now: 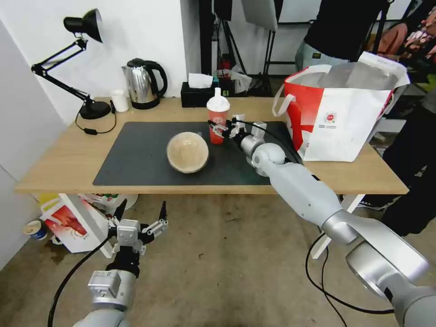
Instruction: Pick up the trash from the table and place it into the takeout bag.
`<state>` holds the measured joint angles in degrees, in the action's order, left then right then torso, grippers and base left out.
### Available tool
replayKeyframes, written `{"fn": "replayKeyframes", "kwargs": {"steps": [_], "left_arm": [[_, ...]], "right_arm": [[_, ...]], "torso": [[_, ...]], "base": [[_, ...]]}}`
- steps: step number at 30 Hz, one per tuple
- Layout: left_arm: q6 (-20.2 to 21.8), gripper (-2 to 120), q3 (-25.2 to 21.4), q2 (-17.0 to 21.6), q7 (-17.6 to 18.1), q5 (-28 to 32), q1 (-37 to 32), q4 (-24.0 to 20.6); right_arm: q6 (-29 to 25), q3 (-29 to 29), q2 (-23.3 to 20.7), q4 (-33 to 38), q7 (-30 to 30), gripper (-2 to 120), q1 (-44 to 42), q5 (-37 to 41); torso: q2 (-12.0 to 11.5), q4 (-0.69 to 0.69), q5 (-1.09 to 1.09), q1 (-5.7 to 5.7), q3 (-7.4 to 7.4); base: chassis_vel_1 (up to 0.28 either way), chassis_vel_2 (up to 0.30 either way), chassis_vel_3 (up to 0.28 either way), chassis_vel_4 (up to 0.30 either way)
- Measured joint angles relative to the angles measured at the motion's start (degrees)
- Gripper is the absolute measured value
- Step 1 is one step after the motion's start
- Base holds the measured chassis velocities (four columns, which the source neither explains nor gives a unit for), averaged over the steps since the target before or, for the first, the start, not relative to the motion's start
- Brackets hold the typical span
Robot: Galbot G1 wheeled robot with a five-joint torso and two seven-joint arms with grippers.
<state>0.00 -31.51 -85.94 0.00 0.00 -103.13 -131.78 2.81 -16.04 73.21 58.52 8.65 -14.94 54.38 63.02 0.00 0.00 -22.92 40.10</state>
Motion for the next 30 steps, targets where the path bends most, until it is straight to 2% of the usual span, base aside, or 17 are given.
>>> {"fn": "replayKeyframes", "kwargs": {"steps": [10, 13, 19, 30], "left_arm": [[0.0, 100, 0.0, 0.0, 0.0, 0.0, 0.0, 0.0], [0.0, 100, 0.0, 0.0, 0.0, 0.0, 0.0, 0.0], [0.0, 100, 0.0, 0.0, 0.0, 0.0, 0.0, 0.0], [0.0, 100, 0.0, 0.0, 0.0, 0.0, 0.0, 0.0]], "right_arm": [[-0.2, 0.0, -0.9, 0.4, 0.2, 29, 0.0, 0.5], [-0.2, 0.3, -2.0, 2.2, 0.2, 19, 1.0, 1.7], [-0.2, 1.8, -3.9, 5.0, 0.0, 7, 2.1, 3.2], [-0.3, 4.5, -6.9, 8.9, -0.3, 4, 2.9, 4.3]], "torso": [[0.0, -0.01, 0.0, 0.0, 0.0], [0.0, 0.0, 0.0, 0.0, 0.0], [0.0, 0.0, 0.0, 0.0, 0.0], [0.0, 0.0, -0.01, 0.01, 0.0]], "base": [[0.0, 0.0, 0.0, 0.0], [0.0, 0.0, 0.0, 0.0], [0.0, 0.0, 0.0, 0.0], [0.0, 0.0, 0.0, 0.0]]}}
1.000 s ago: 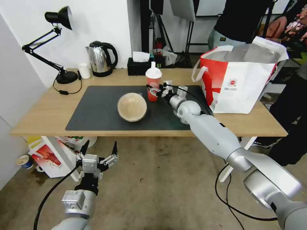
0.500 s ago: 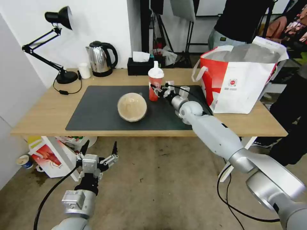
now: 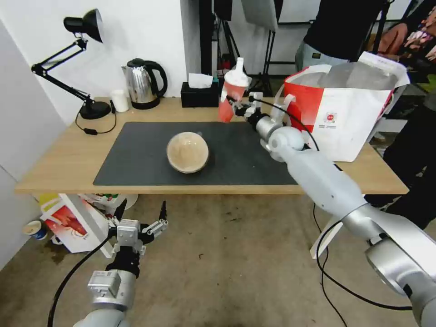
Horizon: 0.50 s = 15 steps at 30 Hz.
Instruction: Pick up the trash from the table and place it into the takeout bag.
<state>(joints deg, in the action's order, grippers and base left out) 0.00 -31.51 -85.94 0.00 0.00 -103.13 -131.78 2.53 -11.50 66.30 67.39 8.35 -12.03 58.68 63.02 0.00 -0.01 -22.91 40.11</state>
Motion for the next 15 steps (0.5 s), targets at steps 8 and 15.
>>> {"fn": "replayKeyframes", "kwargs": {"steps": [8, 15], "left_arm": [[0.0, 100, 0.0, 0.0, 0.0, 0.0, 0.0, 0.0], [0.0, 100, 0.0, 0.0, 0.0, 0.0, 0.0, 0.0]], "right_arm": [[0.0, 1.0, -2.2, 2.9, -0.5, 3, 1.5, 0.7], [2.8, 1.0, -9.9, 9.6, -4.1, 3, 8.8, 2.8]], "torso": [[0.0, 0.0, 0.0, 0.0, 0.0], [0.0, 0.0, 0.0, 0.0, 0.0]], "base": [[0.0, 0.0, 0.0, 0.0], [0.0, 0.0, 0.0, 0.0]]}}
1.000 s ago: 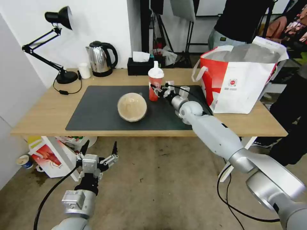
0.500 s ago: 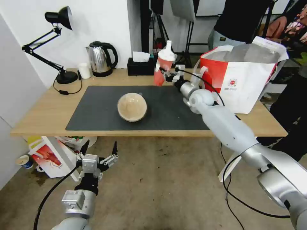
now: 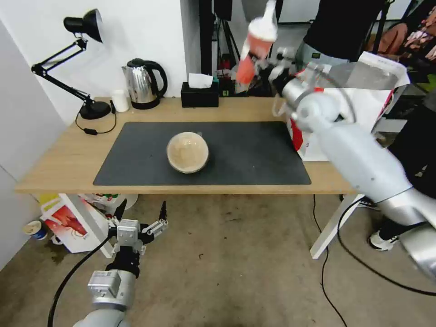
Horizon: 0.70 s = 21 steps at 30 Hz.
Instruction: Pick up the trash from the table and place it into the takeout bag.
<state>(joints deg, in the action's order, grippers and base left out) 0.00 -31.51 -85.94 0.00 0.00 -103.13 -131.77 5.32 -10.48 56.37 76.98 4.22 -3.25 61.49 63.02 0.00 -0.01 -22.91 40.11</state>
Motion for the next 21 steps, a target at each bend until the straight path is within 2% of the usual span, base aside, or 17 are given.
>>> {"fn": "replayKeyframes", "kwargs": {"steps": [1, 4, 11, 21], "left_arm": [[0.0, 100, 0.0, 0.0, 0.0, 0.0, 0.0, 0.0], [0.0, 100, 0.0, 0.0, 0.0, 0.0, 0.0, 0.0], [0.0, 100, 0.0, 0.0, 0.0, 0.0, 0.0, 0.0], [0.0, 100, 0.0, 0.0, 0.0, 0.0, 0.0, 0.0]], "right_arm": [[0.0, 0.0, 0.0, 0.0, 0.0, 3, 0.0, 0.0], [1.7, -0.4, -4.4, 1.6, -1.2, 3, 2.9, 0.0], [3.4, -0.8, -8.4, 1.5, -1.8, 3, 3.6, -3.4], [3.8, 1.2, -13.2, -2.0, 1.2, 3, 0.6, -7.0]], "torso": [[0.0, 0.0, 0.0, 0.0, 0.0], [0.0, 0.0, 0.0, 0.0, 0.0], [0.0, -0.01, -0.01, 0.0, 0.0], [0.0, 0.0, -0.01, 0.0, 0.0]], "base": [[0.0, 0.0, 0.0, 0.0], [0.0, 0.0, 0.0, 0.0], [0.0, 0.0, 0.0, 0.0], [0.0, 0.0, 0.0, 0.0]]}}
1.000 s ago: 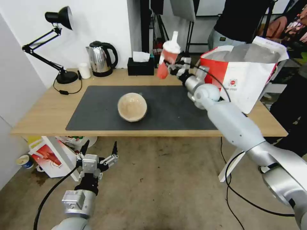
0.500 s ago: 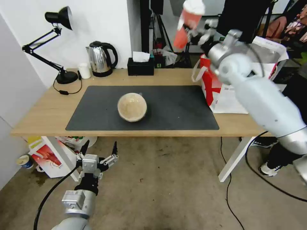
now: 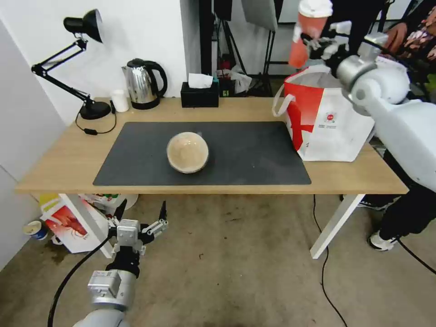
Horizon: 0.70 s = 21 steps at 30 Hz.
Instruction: Pick up the trash from the table and place it into the takeout bag.
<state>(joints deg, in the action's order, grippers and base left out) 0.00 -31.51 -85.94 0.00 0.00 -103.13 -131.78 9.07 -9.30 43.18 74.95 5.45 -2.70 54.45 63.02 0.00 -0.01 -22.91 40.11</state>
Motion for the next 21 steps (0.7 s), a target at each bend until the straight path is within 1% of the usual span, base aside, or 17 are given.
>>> {"fn": "replayKeyframes", "kwargs": {"steps": [7, 21], "left_arm": [[0.0, 100, 0.0, 0.0, 0.0, 0.0, 0.0, 0.0], [0.0, 100, 0.0, 0.0, 0.0, 0.0, 0.0, 0.0]], "right_arm": [[-0.3, 2.3, -1.9, -3.6, 1.8, 3, -2.1, -0.5], [-0.4, 5.5, -3.7, -6.7, 2.4, 3, -4.9, -0.5]], "torso": [[0.0, 0.0, 0.02, -0.01, 0.0], [0.0, -0.01, 0.01, -0.01, 0.0]], "base": [[0.0, 0.0, 0.0, 0.0], [0.0, 0.0, 0.0, 0.0]]}}
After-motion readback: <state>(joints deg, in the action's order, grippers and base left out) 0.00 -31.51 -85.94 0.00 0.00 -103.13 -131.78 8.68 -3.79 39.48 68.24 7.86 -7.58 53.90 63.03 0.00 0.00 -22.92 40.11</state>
